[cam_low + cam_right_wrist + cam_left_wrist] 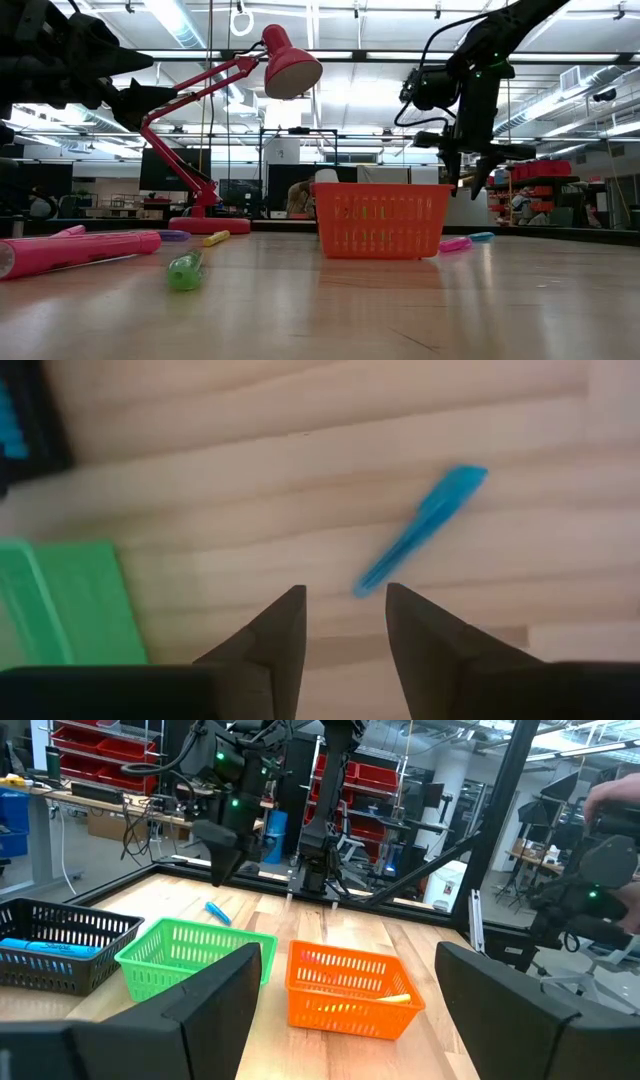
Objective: Pick & Place Markers
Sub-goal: Put the blue marker into the green bin
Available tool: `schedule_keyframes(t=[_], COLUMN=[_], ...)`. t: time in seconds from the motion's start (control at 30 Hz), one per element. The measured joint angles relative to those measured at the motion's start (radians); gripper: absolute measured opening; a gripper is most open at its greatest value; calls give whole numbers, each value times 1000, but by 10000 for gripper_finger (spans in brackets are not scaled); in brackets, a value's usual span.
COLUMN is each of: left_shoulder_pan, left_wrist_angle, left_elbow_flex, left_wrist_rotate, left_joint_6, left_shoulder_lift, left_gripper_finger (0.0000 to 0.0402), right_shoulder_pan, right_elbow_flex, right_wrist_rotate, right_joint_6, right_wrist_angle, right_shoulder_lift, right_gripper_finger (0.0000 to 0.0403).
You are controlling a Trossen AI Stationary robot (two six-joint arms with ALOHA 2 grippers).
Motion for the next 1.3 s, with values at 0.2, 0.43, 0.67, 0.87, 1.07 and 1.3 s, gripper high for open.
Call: schedule_keyframes(t=[0.2,0.43,0.67,0.87,1.07,1.3], left_shoulder_pan=[0,0,0,0,0,0], left_wrist_angle=[0,0,0,0,0,0], left_elbow_flex=[0,0,0,0,0,0], left_wrist_rotate=[0,0,0,0,0,0], left_joint_6=[0,0,0,0,0,0], left_shoulder_lift=[0,0,0,0,0,0], left_gripper_finger=[307,307,307,307,307,307], right_shoulder_pan=[0,0,5,13,16,36], right_elbow_flex=[0,0,-1,-1,-3,-79], right_wrist_rotate=[38,74,72,59,63,64], right_joint_6=[173,299,350,392,401,457], right_wrist_angle=[-1,-5,-17,-25,-18,75], right_shoulder_lift=[0,36,85,121,160,166], right_gripper_finger=[141,141,137,117,105,114])
